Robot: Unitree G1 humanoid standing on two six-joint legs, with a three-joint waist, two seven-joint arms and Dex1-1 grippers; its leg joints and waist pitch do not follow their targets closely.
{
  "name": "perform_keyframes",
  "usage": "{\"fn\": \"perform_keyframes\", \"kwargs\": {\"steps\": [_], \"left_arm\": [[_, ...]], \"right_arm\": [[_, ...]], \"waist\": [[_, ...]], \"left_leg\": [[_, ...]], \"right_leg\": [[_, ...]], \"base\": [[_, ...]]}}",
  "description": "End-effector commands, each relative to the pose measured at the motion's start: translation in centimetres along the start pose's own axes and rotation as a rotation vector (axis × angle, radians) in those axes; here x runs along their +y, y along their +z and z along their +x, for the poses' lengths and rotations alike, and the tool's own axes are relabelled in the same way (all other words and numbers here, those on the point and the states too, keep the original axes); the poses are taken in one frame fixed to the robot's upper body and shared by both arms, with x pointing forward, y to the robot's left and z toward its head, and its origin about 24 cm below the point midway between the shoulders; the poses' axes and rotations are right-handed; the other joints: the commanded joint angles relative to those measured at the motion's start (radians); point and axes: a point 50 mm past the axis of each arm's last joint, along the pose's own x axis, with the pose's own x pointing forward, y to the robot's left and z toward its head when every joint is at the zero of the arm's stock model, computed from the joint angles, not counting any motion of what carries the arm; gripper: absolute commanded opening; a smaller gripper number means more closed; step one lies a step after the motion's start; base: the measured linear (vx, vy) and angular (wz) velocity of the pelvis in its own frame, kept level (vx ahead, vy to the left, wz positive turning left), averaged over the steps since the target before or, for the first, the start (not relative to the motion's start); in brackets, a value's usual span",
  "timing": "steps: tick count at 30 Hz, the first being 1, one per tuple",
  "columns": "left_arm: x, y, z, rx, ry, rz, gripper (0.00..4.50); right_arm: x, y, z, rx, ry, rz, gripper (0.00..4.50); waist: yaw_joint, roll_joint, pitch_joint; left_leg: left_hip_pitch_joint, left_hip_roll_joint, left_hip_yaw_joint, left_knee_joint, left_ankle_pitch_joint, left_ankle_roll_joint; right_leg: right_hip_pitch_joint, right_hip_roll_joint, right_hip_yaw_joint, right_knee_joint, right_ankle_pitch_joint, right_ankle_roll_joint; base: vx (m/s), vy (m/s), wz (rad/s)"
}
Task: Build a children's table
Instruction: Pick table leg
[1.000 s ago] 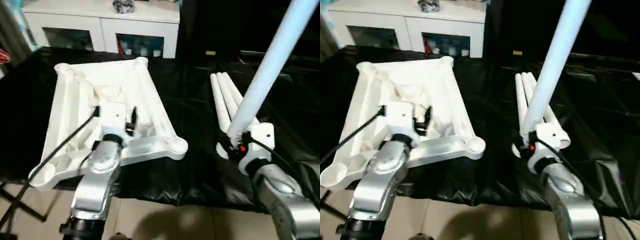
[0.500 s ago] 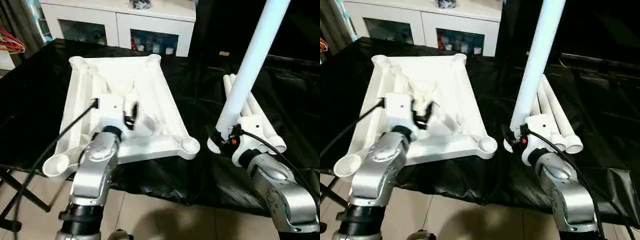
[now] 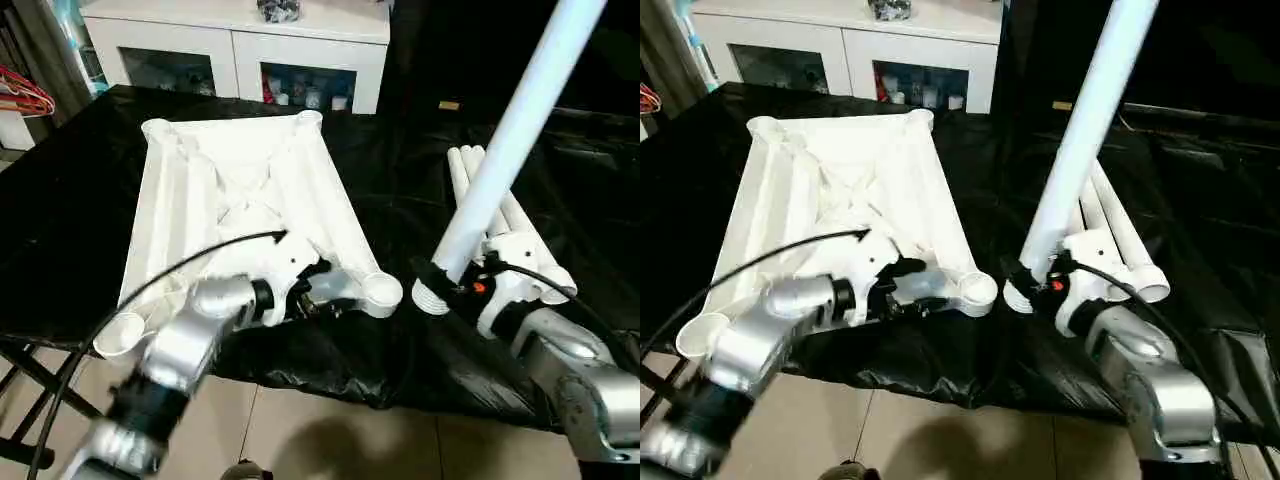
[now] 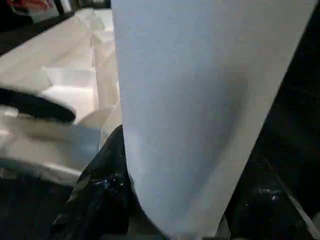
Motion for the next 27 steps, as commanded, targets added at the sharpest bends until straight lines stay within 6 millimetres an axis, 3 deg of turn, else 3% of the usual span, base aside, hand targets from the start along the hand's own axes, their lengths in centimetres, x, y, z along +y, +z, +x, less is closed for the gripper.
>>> {"fn": "perform_keyframes", "kwargs": {"steps": [1,3,4,7,8,9,11,14,15,18,19,23,25,27], "left_arm": [[0.5,-1.0,0.0,0.078,-0.046,0.003,3.71],[0.5,-1.1,-0.1,0.087,-0.068,-0.012,3.55],[0.6,-1.2,-0.1,0.09,-0.083,-0.024,3.01],[0.6,-1.5,-0.2,0.118,-0.099,-0.037,3.17],[0.7,-1.8,-0.3,0.15,-0.093,-0.051,2.97],[0.8,-1.8,-0.4,0.157,-0.091,-0.066,2.66],[1.0,-1.7,-0.4,0.145,-0.093,-0.08,2.51],[1.4,-1.8,-0.5,0.157,-0.076,-0.072,2.68],[1.5,-1.8,-0.6,0.162,-0.072,-0.071,2.2],[1.7,-2.1,-1.0,0.172,-0.082,-0.086,2.34],[1.7,-2.2,-1.1,0.177,-0.087,-0.085,1.8],[1.4,-2.3,-1.2,0.185,-0.108,-0.089,1.84],[1.4,-2.3,-1.2,0.185,-0.111,-0.092,1.37],[1.4,-2.3,-1.1,0.185,-0.111,-0.093,1.3]], "right_arm": [[-0.2,0.5,-0.3,0.01,0.018,0.002,1.94],[-0.2,0.6,-0.3,0.005,0.023,-0.005,1.94],[-0.2,0.8,-0.3,-0.001,0.025,-0.009,1.94],[-0.4,0.9,-0.3,0.001,0.025,-0.01,1.94],[-0.4,0.9,-0.2,0.017,0.03,-0.002,1.94],[-0.4,1.1,-0.1,0.018,0.036,-0.001,1.94],[-0.4,1.4,0.0,0.008,0.04,-0.003,1.94],[-0.4,1.5,0.2,0.004,0.052,-0.018,1.94],[-0.4,1.5,0.2,0.005,0.055,-0.022,1.94],[-0.3,1.4,0.4,0.009,0.071,-0.033,1.94],[-0.2,1.5,0.4,0.01,0.075,-0.038,1.94],[-0.3,1.5,0.6,0.011,0.078,-0.042,1.94],[-0.3,1.5,0.6,0.009,0.081,-0.043,1.94],[-0.3,1.6,0.7,0.008,0.083,-0.044,1.94]], "waist": [[0.001,0.006,-0.064],[-0.001,0.005,-0.064],[-0.001,0.003,-0.065],[0.0,0.006,-0.066],[0.001,0.015,-0.067],[0.0,0.011,-0.066],[0.001,0.011,-0.064],[0.005,0.01,-0.063],[0.007,0.011,-0.064],[0.011,0.012,-0.066],[0.012,0.013,-0.066],[0.013,0.012,-0.065],[0.013,0.012,-0.065],[0.013,0.012,-0.064]], "left_leg": [[0.029,0.051,-0.025,-0.07,-0.22,-0.005],[0.027,0.051,-0.024,-0.07,-0.217,-0.004],[0.028,0.051,-0.023,-0.069,-0.211,0.0],[0.03,0.054,-0.022,-0.067,-0.201,0.007],[0.03,0.054,-0.023,-0.066,-0.202,0.005],[0.031,0.054,-0.023,-0.066,-0.205,0.006],[0.032,0.054,-0.022,-0.067,-0.215,0.004],[0.031,0.053,-0.021,-0.067,-0.221,0.001],[0.032,0.055,-0.022,-0.067,-0.219,0.001],[0.033,0.055,-0.022,-0.067,-0.212,-0.001],[0.033,0.055,-0.023,-0.068,-0.214,-0.002],[0.033,0.056,-0.023,-0.068,-0.221,-0.003],[0.033,0.056,-0.022,-0.068,-0.223,-0.003],[0.032,0.055,-0.022,-0.069,-0.223,-0.003]], "right_leg": [[0.032,-0.099,0.064,-0.086,-0.122,-0.135],[0.033,-0.101,0.064,-0.083,-0.115,-0.145],[0.034,-0.103,0.064,-0.084,-0.118,-0.151],[0.032,-0.103,0.064,-0.081,-0.104,-0.168],[0.032,-0.103,0.064,-0.078,-0.098,-0.172],[0.032,-0.101,0.064,-0.079,-0.094,-0.176],[0.031,-0.102,0.064,-0.081,-0.106,-0.181],[0.032,-0.105,0.065,-0.085,-0.144,-0.174],[0.032,-0.104,0.065,-0.085,-0.143,-0.172],[0.031,-0.104,0.064,-0.081,-0.119,-0.174],[0.031,-0.104,0.064,-0.081,-0.113,-0.177],[0.032,-0.106,0.064,-0.081,-0.121,-0.18],[0.031,-0.105,0.064,-0.082,-0.123,-0.181],[0.032,-0.106,0.064,-0.082,-0.13,-0.179]], "base": [[0.0,0.0,0.0],[0.0,0.0,0.0],[0.0,0.0,0.0],[0.0,0.0,0.0],[0.0,0.0,0.0],[0.0,0.0,0.0],[0.0,0.0,0.0],[0.0,0.0,0.0],[0.0,0.0,0.0],[0.0,0.0,0.0],[0.0,0.0,0.0],[0.0,0.0,0.0],[0.0,0.0,0.0],[0.0,0.0,0.0]]}}
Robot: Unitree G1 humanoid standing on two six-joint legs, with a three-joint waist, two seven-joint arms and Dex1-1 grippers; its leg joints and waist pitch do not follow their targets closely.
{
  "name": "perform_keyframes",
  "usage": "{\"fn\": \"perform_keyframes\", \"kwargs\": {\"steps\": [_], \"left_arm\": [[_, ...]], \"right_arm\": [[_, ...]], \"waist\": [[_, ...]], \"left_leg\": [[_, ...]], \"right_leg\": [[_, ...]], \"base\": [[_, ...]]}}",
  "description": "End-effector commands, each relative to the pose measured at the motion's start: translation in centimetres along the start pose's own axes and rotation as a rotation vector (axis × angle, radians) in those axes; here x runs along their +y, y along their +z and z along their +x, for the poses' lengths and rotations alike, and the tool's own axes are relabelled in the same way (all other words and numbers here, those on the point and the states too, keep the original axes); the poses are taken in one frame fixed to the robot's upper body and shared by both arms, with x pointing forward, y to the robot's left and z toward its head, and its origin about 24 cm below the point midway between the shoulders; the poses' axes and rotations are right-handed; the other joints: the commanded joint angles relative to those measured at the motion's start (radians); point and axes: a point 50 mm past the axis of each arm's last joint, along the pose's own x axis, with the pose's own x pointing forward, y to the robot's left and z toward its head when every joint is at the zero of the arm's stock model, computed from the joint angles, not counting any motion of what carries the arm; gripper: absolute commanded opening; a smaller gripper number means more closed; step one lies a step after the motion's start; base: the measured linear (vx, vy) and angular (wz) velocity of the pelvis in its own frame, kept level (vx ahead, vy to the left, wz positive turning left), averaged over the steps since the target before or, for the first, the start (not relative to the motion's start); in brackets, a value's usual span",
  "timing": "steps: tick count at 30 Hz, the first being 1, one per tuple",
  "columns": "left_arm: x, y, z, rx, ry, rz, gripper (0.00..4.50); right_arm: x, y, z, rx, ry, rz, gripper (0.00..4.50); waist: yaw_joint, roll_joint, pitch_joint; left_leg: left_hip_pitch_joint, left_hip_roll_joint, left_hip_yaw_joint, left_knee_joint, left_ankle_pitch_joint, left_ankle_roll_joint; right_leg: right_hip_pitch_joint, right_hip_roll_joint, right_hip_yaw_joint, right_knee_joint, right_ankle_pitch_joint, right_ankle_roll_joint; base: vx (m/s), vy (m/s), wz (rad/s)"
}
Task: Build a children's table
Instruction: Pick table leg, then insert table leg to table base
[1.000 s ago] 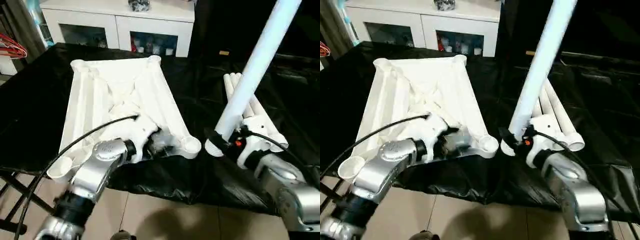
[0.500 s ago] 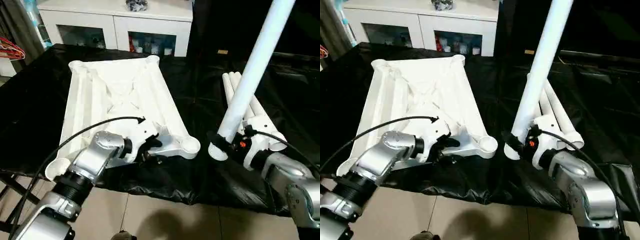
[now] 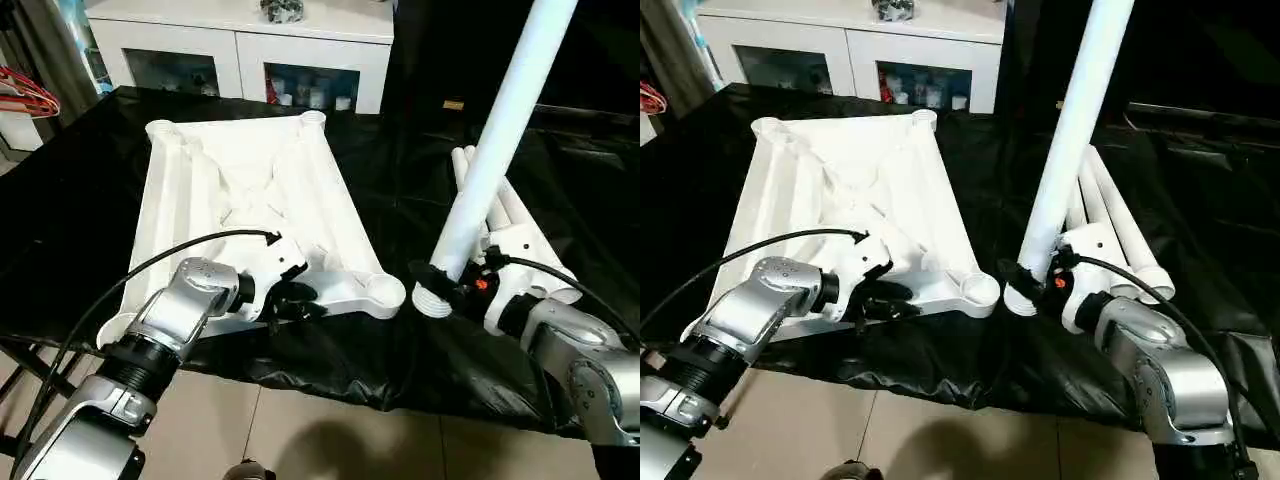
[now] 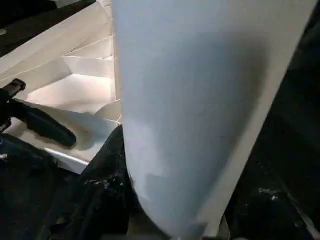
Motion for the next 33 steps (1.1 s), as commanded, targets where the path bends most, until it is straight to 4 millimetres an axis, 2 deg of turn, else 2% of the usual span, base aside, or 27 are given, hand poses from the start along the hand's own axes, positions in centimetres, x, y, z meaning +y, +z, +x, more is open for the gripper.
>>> {"fn": "perform_keyframes", "kwargs": {"steps": [1,2,3,7,9,10,12,15,22,23,24,25,28,29,31,33], "left_arm": [[0.1,0.2,0.0,0.007,-0.007,0.012,1.3],[0.1,0.2,0.0,0.007,-0.007,0.012,1.3],[0.1,0.2,0.0,0.009,-0.013,0.013,0.86],[0.0,0.2,0.1,0.012,-0.023,0.014,0.87],[0.0,0.2,0.2,0.015,-0.032,0.016,0.45],[-0.1,0.2,0.2,0.015,-0.038,0.016,0.34],[-0.2,0.1,0.3,0.02,-0.053,0.023,0.42],[-0.4,0.2,0.4,0.017,-0.067,0.024,0.03],[-0.9,0.6,0.6,-0.01,-0.121,0.047,0.01],[-1.0,0.7,0.6,-0.015,-0.128,0.05,0.01],[-1.0,0.7,0.6,-0.018,-0.133,0.052,0.01],[-1.1,0.8,0.6,-0.02,-0.136,0.054,0.0],[-1.2,0.9,0.5,-0.036,-0.153,0.067,0.0],[-1.2,1.0,0.5,-0.042,-0.151,0.077,0.0],[-1.2,1.1,0.5,-0.047,-0.147,0.087,0.0],[-1.2,1.1,0.4,-0.052,-0.139,0.079,0.0]], "right_arm": [[-0.1,1.0,0.2,-0.026,0.006,-0.037,1.94],[-0.1,1.0,0.2,-0.026,0.006,-0.037,1.94],[-0.2,1.1,0.4,-0.028,0.014,-0.043,1.94],[-0.2,1.3,0.7,-0.029,0.027,-0.05,1.94],[-0.1,1.5,0.9,-0.03,0.037,-0.056,1.94],[-0.1,1.6,1.0,-0.03,0.04,-0.057,1.94],[0.0,1.7,1.4,-0.027,0.06,-0.061,1.94],[0.2,1.6,1.9,-0.014,0.098,-0.061,1.94],[0.0,0.9,4.0,0.004,0.163,-0.036,1.94],[-0.1,0.8,4.2,0.011,0.172,-0.034,1.94],[-0.1,0.7,4.5,0.018,0.179,-0.036,1.94],[-0.1,0.6,4.6,0.021,0.185,-0.038,1.94],[-0.1,0.6,5.1,0.017,0.204,-0.024,1.94],[0.0,0.6,5.3,0.019,0.215,-0.014,1.94],[0.0,0.5,5.6,0.022,0.228,-0.005,1.94],[0.1,0.3,5.9,0.03,0.237,-0.014,1.94]], "waist": [[0.003,0.005,-0.065],[0.003,0.005,-0.065],[0.002,0.005,-0.066],[0.002,0.005,-0.065],[0.002,0.006,-0.065],[0.001,0.003,-0.064],[0.002,0.004,-0.065],[0.0,0.003,-0.067],[-0.002,0.004,-0.068],[-0.003,-0.001,-0.068],[-0.002,0.001,-0.069],[-0.001,-0.004,-0.069],[0.001,-0.003,-0.07],[0.003,-0.017,-0.07],[0.003,-0.014,-0.068],[0.003,-0.021,-0.067]], "left_leg": [[0.03,0.055,-0.025,-0.068,-0.215,-0.006],[0.03,0.055,-0.025,-0.069,-0.213,-0.005],[0.031,0.055,-0.025,-0.068,-0.212,-0.006],[0.03,0.054,-0.024,-0.068,-0.211,-0.005],[0.031,0.055,-0.025,-0.068,-0.215,-0.006],[0.031,0.056,-0.025,-0.069,-0.218,-0.006],[0.032,0.055,-0.024,-0.068,-0.214,-0.005],[0.029,0.055,-0.025,-0.067,-0.201,-0.004],[0.029,0.054,-0.022,-0.063,-0.189,0.004],[0.029,0.054,-0.021,-0.063,-0.185,0.006],[0.029,0.054,-0.021,-0.062,-0.176,0.009],[0.029,0.055,-0.02,-0.062,-0.169,0.013],[0.029,0.055,-0.02,-0.062,-0.155,0.021],[0.027,0.056,-0.019,-0.062,-0.142,0.028],[0.027,0.055,-0.018,-0.061,-0.143,0.03],[0.027,0.055,-0.016,-0.062,-0.142,0.032]], "right_leg": [[0.033,-0.106,0.063,-0.082,-0.122,-0.178],[0.033,-0.106,0.062,-0.083,-0.12,-0.178],[0.032,-0.105,0.062,-0.081,-0.115,-0.18],[0.033,-0.105,0.063,-0.082,-0.116,-0.182],[0.032,-0.104,0.062,-0.082,-0.121,-0.184],[0.032,-0.105,0.062,-0.083,-0.124,-0.182],[0.032,-0.105,0.063,-0.082,-0.12,-0.183],[0.034,-0.105,0.061,-0.077,-0.099,-0.191],[0.034,-0.104,0.061,-0.076,-0.074,-0.209],[0.034,-0.104,0.061,-0.075,-0.069,-0.21],[0.034,-0.104,0.061,-0.073,-0.061,-0.215],[0.035,-0.105,0.061,-0.072,-0.053,-0.214],[0.035,-0.105,0.06,-0.069,-0.042,-0.214],[0.037,-0.106,0.06,-0.067,-0.044,-0.213],[0.033,-0.107,0.06,-0.069,-0.066,-0.21],[0.034,-0.108,0.06,-0.07,-0.076,-0.205]], "base": [[0.0,0.0,0.0],[0.0,0.0,0.0],[0.0,0.0,0.0],[0.0,0.0,0.0],[0.0,0.0,0.0],[0.0,0.0,0.0],[0.0,0.0,0.0],[0.0,0.0,0.0],[0.0,0.0,0.0],[0.0,0.0,0.0],[0.0,0.0,0.0],[0.0,0.0,0.0],[0.0,0.0,0.0],[0.0,0.0,0.0],[0.0,0.0,0.0],[0.0,0.0,0.0]]}}
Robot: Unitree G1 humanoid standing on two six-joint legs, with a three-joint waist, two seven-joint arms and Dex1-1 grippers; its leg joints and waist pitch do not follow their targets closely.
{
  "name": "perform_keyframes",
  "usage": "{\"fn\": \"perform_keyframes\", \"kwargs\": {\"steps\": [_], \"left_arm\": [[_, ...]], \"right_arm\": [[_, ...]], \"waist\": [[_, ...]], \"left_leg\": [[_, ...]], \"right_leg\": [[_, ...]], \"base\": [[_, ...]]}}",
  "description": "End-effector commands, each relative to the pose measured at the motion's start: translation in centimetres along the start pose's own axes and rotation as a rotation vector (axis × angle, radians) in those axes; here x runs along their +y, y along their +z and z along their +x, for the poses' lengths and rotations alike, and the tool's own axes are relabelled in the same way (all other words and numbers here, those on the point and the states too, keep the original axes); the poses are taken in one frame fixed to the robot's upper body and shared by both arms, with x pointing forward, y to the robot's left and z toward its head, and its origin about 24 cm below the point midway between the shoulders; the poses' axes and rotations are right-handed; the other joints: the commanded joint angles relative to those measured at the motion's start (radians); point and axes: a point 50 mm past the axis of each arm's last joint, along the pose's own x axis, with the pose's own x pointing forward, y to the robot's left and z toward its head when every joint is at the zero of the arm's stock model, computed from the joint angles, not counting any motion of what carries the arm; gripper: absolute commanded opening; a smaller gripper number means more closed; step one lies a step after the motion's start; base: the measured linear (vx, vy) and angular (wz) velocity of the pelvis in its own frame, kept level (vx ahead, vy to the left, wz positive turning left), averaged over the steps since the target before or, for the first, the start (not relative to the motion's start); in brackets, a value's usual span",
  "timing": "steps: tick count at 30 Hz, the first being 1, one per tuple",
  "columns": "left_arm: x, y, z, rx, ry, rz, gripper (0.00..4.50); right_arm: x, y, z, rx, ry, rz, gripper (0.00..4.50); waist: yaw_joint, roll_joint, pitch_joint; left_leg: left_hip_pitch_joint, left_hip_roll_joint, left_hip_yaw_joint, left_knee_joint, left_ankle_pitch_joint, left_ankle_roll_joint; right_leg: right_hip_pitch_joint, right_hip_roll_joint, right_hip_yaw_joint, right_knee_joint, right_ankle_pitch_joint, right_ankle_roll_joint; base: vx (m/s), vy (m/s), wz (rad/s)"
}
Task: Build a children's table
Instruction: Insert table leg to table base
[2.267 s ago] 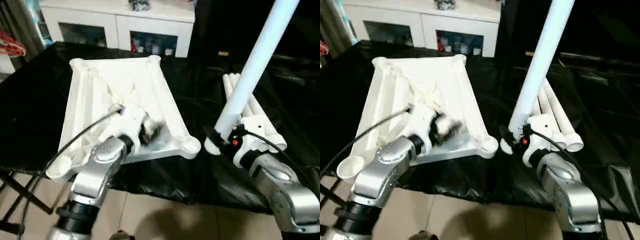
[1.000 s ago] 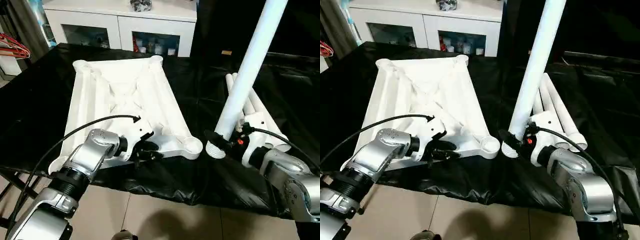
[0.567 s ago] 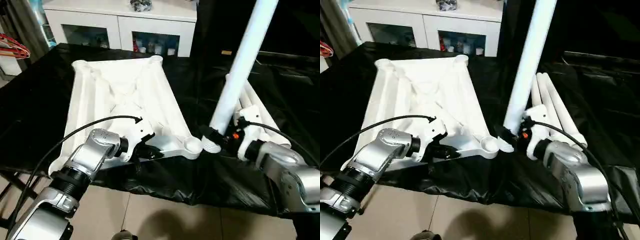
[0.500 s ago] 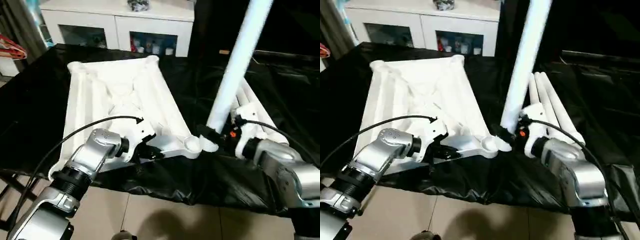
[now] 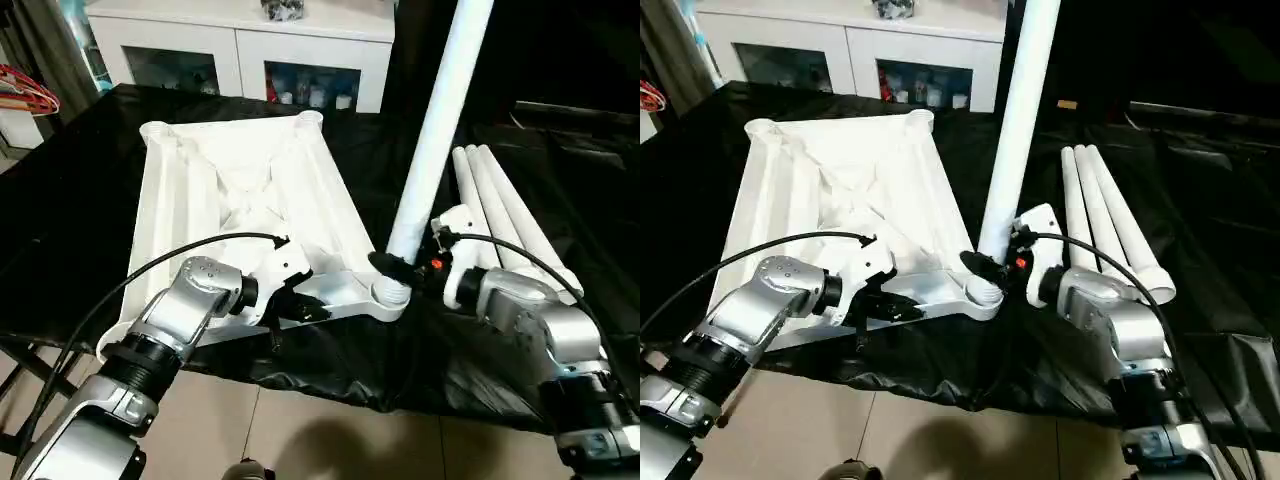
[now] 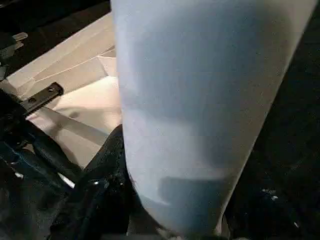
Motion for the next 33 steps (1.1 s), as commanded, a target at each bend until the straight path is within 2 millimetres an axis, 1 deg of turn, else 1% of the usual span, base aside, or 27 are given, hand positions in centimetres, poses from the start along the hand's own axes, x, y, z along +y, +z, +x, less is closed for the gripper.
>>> {"fn": "perform_keyframes", "kwargs": {"steps": [1,3,6,8,9,10,11,14,15,17,19,21,23,24,25,29,33], "left_arm": [[-0.5,0.8,0.2,-0.046,-0.036,0.025,0.0],[-0.6,0.8,0.1,-0.055,-0.037,0.023,0.0],[-0.7,0.8,0.1,-0.062,-0.039,0.025,0.0],[-0.7,0.7,0.1,-0.061,-0.039,0.028,0.0],[-0.6,0.7,0.1,-0.06,-0.038,0.03,0.0],[-0.6,0.7,0.1,-0.059,-0.038,0.03,0.0],[-0.6,0.7,0.1,-0.059,-0.038,0.03,0.0],[-0.6,0.8,0.0,-0.061,-0.039,0.031,0.0],[-0.7,0.8,0.0,-0.061,-0.039,0.031,0.0],[-0.7,0.9,0.0,-0.059,-0.039,0.032,0.0],[-0.6,0.9,0.0,-0.057,-0.039,0.033,0.0],[-0.6,0.9,0.0,-0.05,-0.037,0.034,0.0],[-0.5,0.8,0.0,-0.046,-0.033,0.036,0.0],[-0.4,0.9,-0.1,-0.043,-0.029,0.037,0.0],[-0.4,0.9,-0.1,-0.042,-0.028,0.038,0.0],[-0.3,1.0,0.0,-0.041,-0.031,0.045,0.0],[-0.4,1.1,0.0,-0.04,-0.038,0.05,0.0]], "right_arm": [[-0.1,0.3,0.2,-0.003,0.002,-0.03,1.94],[-0.2,0.0,0.4,-0.001,0.006,-0.027,1.94],[-0.3,-0.3,0.7,0.008,0.009,-0.025,1.94],[-0.3,-0.6,0.8,0.022,0.011,-0.032,1.94],[-0.4,-0.8,0.9,0.033,0.007,-0.043,1.94],[-0.4,-1.0,0.9,0.037,0.005,-0.046,1.94],[-0.4,-1.1,0.9,0.039,0.004,-0.048,1.94],[-0.5,-1.5,1.0,0.038,0.003,-0.015,1.94],[-0.5,-1.6,1.1,0.038,0.003,-0.011,1.94],[-0.5,-2.1,1.0,0.05,0.01,0.0,1.94],[-0.5,-2.3,0.9,0.058,0.015,0.001,1.94],[-0.4,-2.3,0.8,0.065,0.034,-0.004,1.94],[-0.3,-2.3,0.7,0.063,0.037,-0.007,1.94],[-0.3,-2.1,0.7,0.06,0.038,-0.01,1.94],[-0.3,-2.1,0.7,0.058,0.04,-0.011,1.94],[-0.5,-1.7,0.8,0.044,0.038,-0.017,1.94],[-0.8,-1.9,1.1,0.043,0.03,0.007,1.94]], "waist": [[0.003,-0.014,-0.068],[0.001,-0.013,-0.068],[-0.001,-0.015,-0.067],[-0.001,-0.018,-0.066],[-0.002,-0.016,-0.066],[-0.003,-0.018,-0.065],[-0.003,-0.018,-0.065],[-0.006,-0.018,-0.064],[-0.007,-0.018,-0.062],[-0.007,-0.02,-0.061],[-0.006,-0.019,-0.062],[-0.004,-0.018,-0.063],[-0.003,-0.019,-0.065],[-0.002,-0.017,-0.065],[-0.002,-0.018,-0.064],[-0.001,-0.017,-0.064],[-0.002,-0.017,-0.063]], "left_leg": [[0.026,0.055,-0.02,-0.062,-0.14,0.028],[0.027,0.056,-0.02,-0.063,-0.141,0.026],[0.026,0.055,-0.02,-0.064,-0.148,0.025],[0.026,0.054,-0.019,-0.063,-0.151,0.025],[0.026,0.054,-0.019,-0.064,-0.151,0.025],[0.026,0.055,-0.019,-0.064,-0.152,0.023],[0.027,0.054,-0.019,-0.065,-0.153,0.023],[0.028,0.055,-0.019,-0.067,-0.175,0.015],[0.029,0.054,-0.02,-0.069,-0.19,0.01],[0.03,0.055,-0.02,-0.07,-0.205,0.005],[0.032,0.056,-0.019,-0.069,-0.198,0.003],[0.031,0.056,-0.019,-0.068,-0.185,0.009],[0.031,0.055,-0.019,-0.067,-0.18,0.011],[0.031,0.055,-0.019,-0.067,-0.177,0.013],[0.031,0.055,-0.018,-0.067,-0.179,0.014],[0.032,0.056,-0.019,-0.068,-0.188,0.01],[0.031,0.055,-0.019,-0.068,-0.195,0.008]], "right_leg": [[0.035,-0.108,0.059,-0.071,-0.086,-0.198],[0.033,-0.107,0.059,-0.071,-0.091,-0.195],[0.034,-0.107,0.06,-0.074,-0.105,-0.191],[0.034,-0.107,0.06,-0.075,-0.118,-0.188],[0.034,-0.108,0.06,-0.076,-0.124,-0.187],[0.033,-0.106,0.06,-0.075,-0.126,-0.186],[0.033,-0.106,0.06,-0.076,-0.128,-0.185],[0.032,-0.107,0.06,-0.079,-0.155,-0.183],[0.031,-0.107,0.06,-0.081,-0.177,-0.181],[0.03,-0.108,0.061,-0.084,-0.2,-0.177],[0.03,-0.108,0.062,-0.083,-0.189,-0.179],[0.031,-0.106,0.062,-0.08,-0.16,-0.182],[0.032,-0.106,0.062,-0.078,-0.141,-0.186],[0.031,-0.106,0.061,-0.077,-0.134,-0.189],[0.031,-0.106,0.062,-0.078,-0.135,-0.19],[0.031,-0.107,0.062,-0.079,-0.145,-0.19],[0.031,-0.107,0.061,-0.08,-0.158,-0.192]], "base": [[0.0,0.0,0.0],[0.0,0.0,0.0],[0.0,0.0,0.0],[0.0,0.0,0.0],[0.0,0.0,0.0],[0.0,0.0,0.0],[0.0,0.0,0.0],[0.0,0.0,0.0],[0.0,0.0,0.0],[0.0,0.0,0.0],[0.0,0.0,0.0],[0.0,0.0,0.0],[0.0,0.0,0.0],[0.0,0.0,0.0],[0.0,0.0,0.0],[0.0,0.0,0.0],[0.0,0.0,0.0]]}}
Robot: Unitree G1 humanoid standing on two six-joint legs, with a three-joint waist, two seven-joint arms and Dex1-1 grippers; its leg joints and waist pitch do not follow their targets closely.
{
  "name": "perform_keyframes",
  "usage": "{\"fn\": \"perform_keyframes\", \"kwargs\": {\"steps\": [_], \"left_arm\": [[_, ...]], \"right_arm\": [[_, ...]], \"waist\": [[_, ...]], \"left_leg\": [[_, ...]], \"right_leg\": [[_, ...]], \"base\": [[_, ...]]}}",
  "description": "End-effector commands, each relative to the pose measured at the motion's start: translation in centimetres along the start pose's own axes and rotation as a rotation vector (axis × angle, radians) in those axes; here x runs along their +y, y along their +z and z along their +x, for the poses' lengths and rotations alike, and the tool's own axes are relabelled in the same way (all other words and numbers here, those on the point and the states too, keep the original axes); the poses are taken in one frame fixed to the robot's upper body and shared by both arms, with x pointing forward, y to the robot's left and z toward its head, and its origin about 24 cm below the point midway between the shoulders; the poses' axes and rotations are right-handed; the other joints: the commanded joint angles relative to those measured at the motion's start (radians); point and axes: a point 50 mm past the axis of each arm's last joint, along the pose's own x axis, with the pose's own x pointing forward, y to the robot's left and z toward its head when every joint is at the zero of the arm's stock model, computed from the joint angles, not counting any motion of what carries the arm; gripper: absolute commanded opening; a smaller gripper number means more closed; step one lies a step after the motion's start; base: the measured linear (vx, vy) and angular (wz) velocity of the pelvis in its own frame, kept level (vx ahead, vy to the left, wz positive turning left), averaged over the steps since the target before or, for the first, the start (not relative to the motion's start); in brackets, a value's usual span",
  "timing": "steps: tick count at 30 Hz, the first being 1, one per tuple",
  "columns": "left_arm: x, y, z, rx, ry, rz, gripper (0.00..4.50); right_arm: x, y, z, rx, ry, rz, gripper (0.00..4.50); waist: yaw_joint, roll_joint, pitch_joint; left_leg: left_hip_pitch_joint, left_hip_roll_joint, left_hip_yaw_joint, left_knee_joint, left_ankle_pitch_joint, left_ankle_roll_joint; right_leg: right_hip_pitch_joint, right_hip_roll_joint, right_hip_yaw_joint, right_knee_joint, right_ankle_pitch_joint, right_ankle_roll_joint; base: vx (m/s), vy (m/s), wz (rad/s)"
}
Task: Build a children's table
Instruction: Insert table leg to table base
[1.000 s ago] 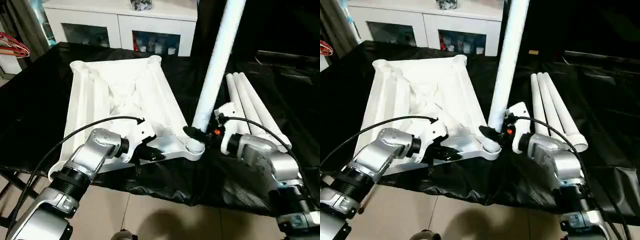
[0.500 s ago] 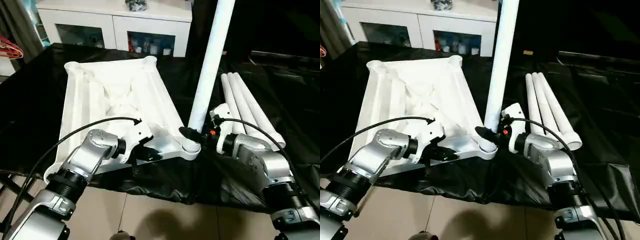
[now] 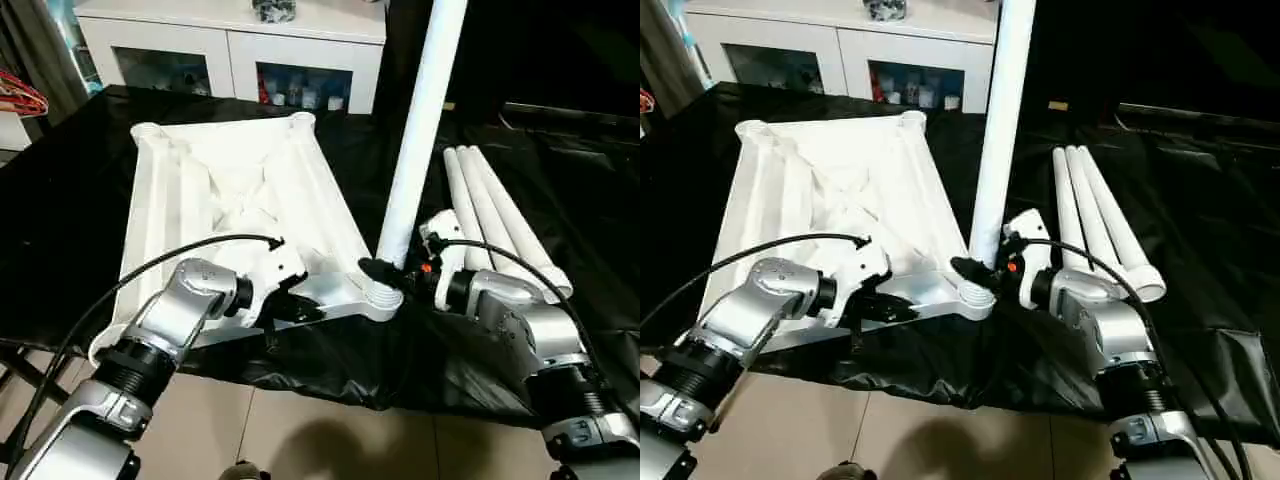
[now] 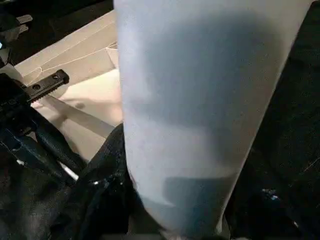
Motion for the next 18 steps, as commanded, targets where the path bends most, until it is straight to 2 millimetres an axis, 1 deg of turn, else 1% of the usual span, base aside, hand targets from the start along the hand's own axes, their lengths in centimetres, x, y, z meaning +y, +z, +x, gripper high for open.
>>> {"fn": "perform_keyframes", "kwargs": {"steps": [1,3,6,8,10,13,15,16,17,18], "left_arm": [[-0.3,1.4,0.3,-0.05,-0.057,0.044,0.0],[-0.3,1.4,0.3,-0.047,-0.059,0.044,0.0],[-0.2,1.5,0.4,-0.049,-0.052,0.04,0.0],[-0.1,1.6,0.3,-0.053,-0.04,0.036,0.0],[-0.1,1.6,0.3,-0.054,-0.038,0.035,0.0],[0.1,1.7,0.3,-0.06,-0.027,0.032,0.0],[0.1,1.7,0.3,-0.061,-0.024,0.031,0.0],[0.1,1.7,0.3,-0.065,-0.018,0.03,0.0],[0.1,1.7,0.3,-0.065,-0.018,0.03,0.0],[0.2,1.8,0.3,-0.068,-0.01,0.029,0.0]], "right_arm": [[-0.5,-1.1,0.1,0.037,-0.029,0.042,1.94],[-0.6,-1.4,0.0,0.032,-0.042,0.066,1.94],[-0.9,-1.8,-0.3,0.02,-0.062,0.102,1.94],[-1.1,-2.6,-0.8,0.004,-0.085,0.149,1.94],[-1.2,-2.7,-0.9,0.002,-0.089,0.154,1.94],[-1.3,-3.9,-1.4,-0.008,-0.117,0.199,1.94],[-1.2,-4.2,-1.4,-0.012,-0.12,0.21,1.94],[-1.1,-4.6,-1.6,-0.027,-0.13,0.234,1.94],[-1.1,-4.6,-1.6,-0.027,-0.13,0.234,1.94],[-1.1,-5.0,-1.7,-0.043,-0.141,0.253,1.94]], "waist": [[0.003,-0.002,-0.062],[0.002,-0.005,-0.061],[0.003,-0.003,-0.062],[0.003,-0.004,-0.062],[0.006,-0.005,-0.063],[0.007,-0.006,-0.062],[0.006,-0.007,-0.062],[0.007,-0.005,-0.062],[0.007,-0.003,-0.062],[0.007,-0.004,-0.062]], "left_leg": [[0.025,0.053,-0.023,-0.068,-0.202,0.006],[0.026,0.054,-0.024,-0.07,-0.217,0.0],[0.028,0.056,-0.024,-0.071,-0.224,-0.002],[0.03,0.056,-0.023,-0.071,-0.226,-0.002],[0.028,0.056,-0.024,-0.071,-0.217,-0.001],[0.027,0.055,-0.022,-0.07,-0.218,0.002],[0.026,0.055,-0.024,-0.071,-0.219,0.002],[0.028,0.056,-0.023,-0.072,-0.222,0.002],[0.027,0.056,-0.024,-0.071,-0.222,0.002],[0.027,0.056,-0.024,-0.072,-0.225,0.001]], "right_leg": [[0.029,-0.106,0.061,-0.085,-0.164,-0.191],[0.029,-0.107,0.062,-0.086,-0.178,-0.192],[0.029,-0.107,0.061,-0.086,-0.184,-0.192],[0.028,-0.107,0.062,-0.087,-0.178,-0.192],[0.029,-0.107,0.062,-0.085,-0.166,-0.194],[0.03,-0.11,0.063,-0.087,-0.176,-0.192],[0.029,-0.108,0.061,-0.087,-0.184,-0.187],[0.028,-0.108,0.062,-0.089,-0.186,-0.188],[0.027,-0.109,0.062,-0.087,-0.184,-0.189],[0.027,-0.108,0.062,-0.088,-0.183,-0.19]], "base": [[0.0,0.0,0.0],[0.0,0.0,0.0],[0.0,0.0,0.0],[0.0,0.0,0.0],[0.0,0.0,0.0],[0.0,0.0,0.0],[0.0,0.0,0.0],[0.0,0.0,0.0],[0.0,0.0,0.0],[0.0,0.0,0.0]]}}
